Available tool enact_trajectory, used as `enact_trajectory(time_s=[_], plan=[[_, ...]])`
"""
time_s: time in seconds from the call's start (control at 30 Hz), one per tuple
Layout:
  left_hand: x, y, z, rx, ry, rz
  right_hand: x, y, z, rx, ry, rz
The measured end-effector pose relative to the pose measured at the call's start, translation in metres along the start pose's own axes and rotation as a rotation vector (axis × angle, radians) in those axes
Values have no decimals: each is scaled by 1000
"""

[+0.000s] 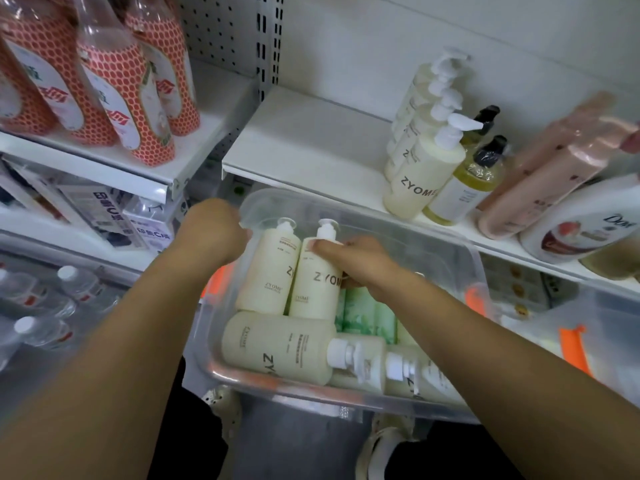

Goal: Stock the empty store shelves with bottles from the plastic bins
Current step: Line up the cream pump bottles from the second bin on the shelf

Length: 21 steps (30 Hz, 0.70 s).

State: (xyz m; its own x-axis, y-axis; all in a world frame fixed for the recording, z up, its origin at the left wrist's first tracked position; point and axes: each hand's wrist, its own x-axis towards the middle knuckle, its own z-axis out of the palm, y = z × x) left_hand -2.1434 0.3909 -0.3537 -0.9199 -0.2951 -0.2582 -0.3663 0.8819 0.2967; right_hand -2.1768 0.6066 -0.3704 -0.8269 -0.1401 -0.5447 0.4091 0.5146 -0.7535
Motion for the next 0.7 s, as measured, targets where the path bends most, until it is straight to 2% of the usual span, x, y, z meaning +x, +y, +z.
enact_trajectory(time_s=[0.17,0.23,0.33,0.4,0.5,0.7], plan=[[2,-2,7,-170,24,-94,-15,-5,-12,56,-42,-39],[3,3,10,-309,153,-90,-26,-9,-13,6,-25,-86],[9,20,5,-704,417,30,-48,-20,-16,-139,120,-209],[15,32,-3,-869,446,96,-60,-37,-28,-171,216,-283],[31,43,-6,-869,405,130,-66,-74,-53,-152,306,-358],[46,53,4,-660,284,147,-30,-133,-73,-202,475,-373]])
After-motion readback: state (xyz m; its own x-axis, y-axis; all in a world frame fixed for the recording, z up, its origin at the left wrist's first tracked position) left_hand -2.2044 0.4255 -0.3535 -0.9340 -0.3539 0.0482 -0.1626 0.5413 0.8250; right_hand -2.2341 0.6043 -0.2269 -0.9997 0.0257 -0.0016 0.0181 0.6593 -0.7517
